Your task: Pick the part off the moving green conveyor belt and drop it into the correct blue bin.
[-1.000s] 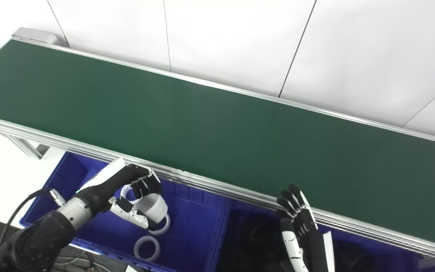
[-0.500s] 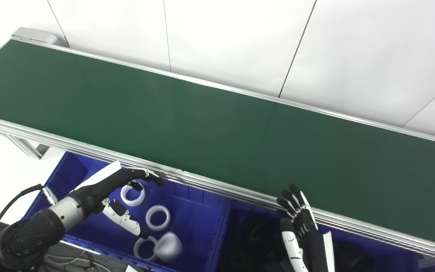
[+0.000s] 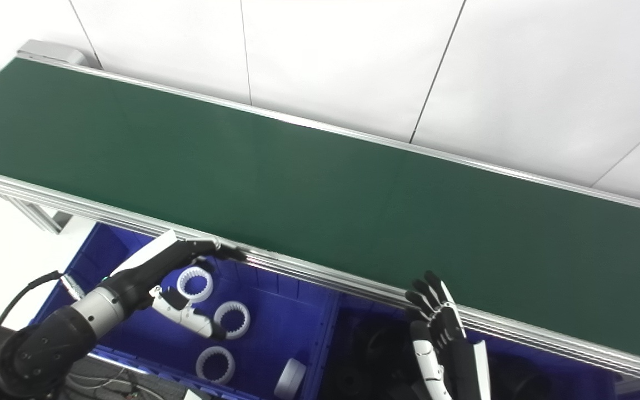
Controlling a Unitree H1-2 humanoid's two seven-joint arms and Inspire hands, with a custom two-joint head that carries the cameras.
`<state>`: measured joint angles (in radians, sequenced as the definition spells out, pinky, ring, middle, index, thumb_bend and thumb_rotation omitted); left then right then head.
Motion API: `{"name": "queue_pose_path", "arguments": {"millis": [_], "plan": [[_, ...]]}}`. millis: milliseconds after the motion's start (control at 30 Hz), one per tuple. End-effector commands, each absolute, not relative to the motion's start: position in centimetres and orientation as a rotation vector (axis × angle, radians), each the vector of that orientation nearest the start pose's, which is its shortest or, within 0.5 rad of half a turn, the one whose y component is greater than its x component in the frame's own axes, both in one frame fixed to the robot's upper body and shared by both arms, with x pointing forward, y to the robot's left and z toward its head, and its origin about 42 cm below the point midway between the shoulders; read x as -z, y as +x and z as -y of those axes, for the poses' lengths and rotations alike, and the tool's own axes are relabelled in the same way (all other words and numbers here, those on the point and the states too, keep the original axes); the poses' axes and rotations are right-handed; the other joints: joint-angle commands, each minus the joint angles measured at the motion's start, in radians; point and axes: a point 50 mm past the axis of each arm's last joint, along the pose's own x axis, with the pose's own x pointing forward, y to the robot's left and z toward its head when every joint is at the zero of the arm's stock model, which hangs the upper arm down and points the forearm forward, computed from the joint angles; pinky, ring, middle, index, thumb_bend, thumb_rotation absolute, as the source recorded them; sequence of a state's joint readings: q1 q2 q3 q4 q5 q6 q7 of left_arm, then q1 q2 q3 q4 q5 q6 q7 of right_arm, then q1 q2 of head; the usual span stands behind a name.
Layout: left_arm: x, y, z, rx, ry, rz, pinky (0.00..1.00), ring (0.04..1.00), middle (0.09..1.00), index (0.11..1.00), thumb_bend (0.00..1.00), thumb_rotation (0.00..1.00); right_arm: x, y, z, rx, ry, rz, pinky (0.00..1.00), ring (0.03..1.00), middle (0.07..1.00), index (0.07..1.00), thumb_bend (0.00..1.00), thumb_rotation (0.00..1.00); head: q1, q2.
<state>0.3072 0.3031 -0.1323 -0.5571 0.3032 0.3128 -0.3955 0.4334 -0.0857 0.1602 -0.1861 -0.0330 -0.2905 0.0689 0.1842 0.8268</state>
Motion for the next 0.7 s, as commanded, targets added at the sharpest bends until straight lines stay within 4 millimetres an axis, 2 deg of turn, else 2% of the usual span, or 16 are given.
{"name": "queue_pose_path", "arguments": {"millis": [0,100,233,333,500,667], "plan": [[-15.1,17.1,-23.3,0.429,0.443,-0.054,0.71,0.783,0.793,0.764,0.87,0.37,-8.6,13.6,20.4,-0.152,-0.061,0.091,0.73,0.819,0.862,0.911,0.50,0.76,-0.016,-0.001],[-13.9,17.0,-21.8,0.434,0.324,-0.035,0.67,0.746,0.779,0.773,0.88,0.41,-8.6,13.6,20.1,-0.157,-0.069,0.092,0.73,0.818,0.862,0.907,0.49,0.77,-0.053,-0.006],[-12.2,16.9,-19.7,0.472,0.193,-0.027,0.69,0.763,0.799,0.791,0.89,0.45,-8.5,13.5,19.9,-0.159,-0.075,0.093,0.73,0.818,0.861,0.905,0.49,0.76,-0.084,-0.011],[-11.1,17.0,-18.3,0.506,0.115,-0.040,0.73,0.800,0.834,0.825,0.96,0.46,-8.6,13.5,19.6,-0.163,-0.087,0.092,0.73,0.815,0.857,0.903,0.50,0.73,-0.108,-0.015],[-9.9,17.4,-17.7,0.527,0.032,-0.060,0.75,0.825,0.848,0.853,0.98,0.44,-8.5,13.4,19.1,-0.159,-0.092,0.088,0.73,0.811,0.854,0.899,0.53,0.69,-0.156,-0.023],[-9.5,17.9,-17.5,0.526,0.005,-0.051,0.76,0.827,0.850,0.860,0.98,0.43,-8.4,13.2,18.7,-0.152,-0.098,0.083,0.72,0.805,0.849,0.894,0.55,0.69,-0.195,-0.032]]}}
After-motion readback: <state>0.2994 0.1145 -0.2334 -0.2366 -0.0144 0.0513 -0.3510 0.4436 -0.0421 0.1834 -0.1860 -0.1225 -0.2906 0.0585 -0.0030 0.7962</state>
